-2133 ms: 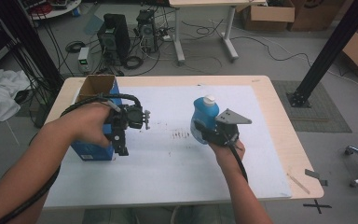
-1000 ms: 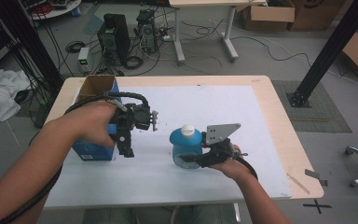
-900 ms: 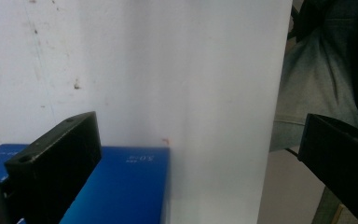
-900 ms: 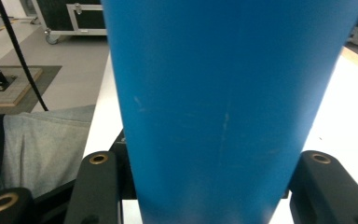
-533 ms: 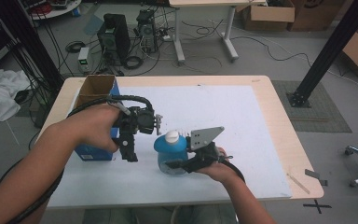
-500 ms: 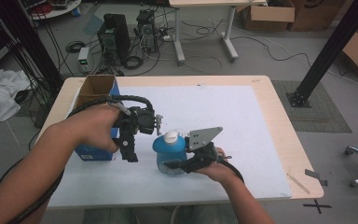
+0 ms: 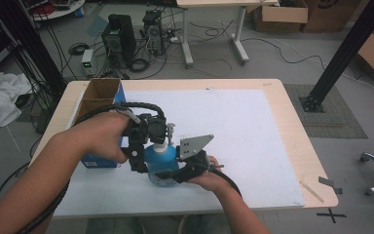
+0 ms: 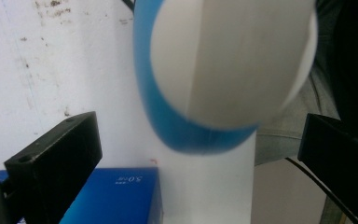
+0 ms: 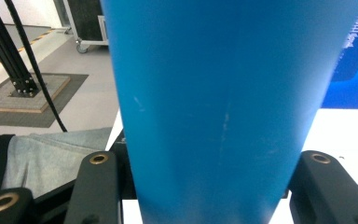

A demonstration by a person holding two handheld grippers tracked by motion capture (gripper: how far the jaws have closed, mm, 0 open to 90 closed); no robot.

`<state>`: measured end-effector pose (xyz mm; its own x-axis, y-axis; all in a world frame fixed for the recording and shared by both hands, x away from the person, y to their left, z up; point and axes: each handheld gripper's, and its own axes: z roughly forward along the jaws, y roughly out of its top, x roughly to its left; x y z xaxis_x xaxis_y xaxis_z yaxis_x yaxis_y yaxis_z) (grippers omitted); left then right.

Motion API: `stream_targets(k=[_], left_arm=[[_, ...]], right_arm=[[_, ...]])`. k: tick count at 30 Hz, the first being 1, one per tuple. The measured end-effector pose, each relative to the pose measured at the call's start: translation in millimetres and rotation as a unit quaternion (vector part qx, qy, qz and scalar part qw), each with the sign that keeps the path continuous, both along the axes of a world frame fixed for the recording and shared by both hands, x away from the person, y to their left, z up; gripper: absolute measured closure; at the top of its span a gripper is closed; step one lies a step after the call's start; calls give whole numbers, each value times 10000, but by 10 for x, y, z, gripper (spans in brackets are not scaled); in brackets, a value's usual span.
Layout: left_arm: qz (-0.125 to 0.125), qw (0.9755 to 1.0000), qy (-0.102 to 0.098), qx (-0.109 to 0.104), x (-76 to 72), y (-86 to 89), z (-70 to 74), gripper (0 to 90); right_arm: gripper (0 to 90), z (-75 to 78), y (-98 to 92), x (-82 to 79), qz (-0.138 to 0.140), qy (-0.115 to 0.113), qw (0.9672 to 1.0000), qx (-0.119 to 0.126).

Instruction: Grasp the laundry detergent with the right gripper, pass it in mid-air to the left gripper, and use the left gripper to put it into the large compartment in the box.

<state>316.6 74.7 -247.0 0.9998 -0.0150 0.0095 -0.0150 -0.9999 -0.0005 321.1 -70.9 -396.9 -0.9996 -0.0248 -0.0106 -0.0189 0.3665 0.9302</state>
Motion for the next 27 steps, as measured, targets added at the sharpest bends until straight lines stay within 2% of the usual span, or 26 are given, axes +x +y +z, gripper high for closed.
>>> stream_targets(k=[10, 15, 27], left_arm=[[-47, 10000, -18, -41, -26, -35, -20, 0], [-39, 10000, -5, -47, -29, -38, -42, 1], [-70, 10000, -34, -12, -45, -62, -59, 1]], right_arm=[[464, 18, 154, -7, 81, -37, 10000, 38], [464, 35, 195, -14, 73, 73, 9999, 36], [464, 62, 242, -12, 126, -32, 9999, 88]])
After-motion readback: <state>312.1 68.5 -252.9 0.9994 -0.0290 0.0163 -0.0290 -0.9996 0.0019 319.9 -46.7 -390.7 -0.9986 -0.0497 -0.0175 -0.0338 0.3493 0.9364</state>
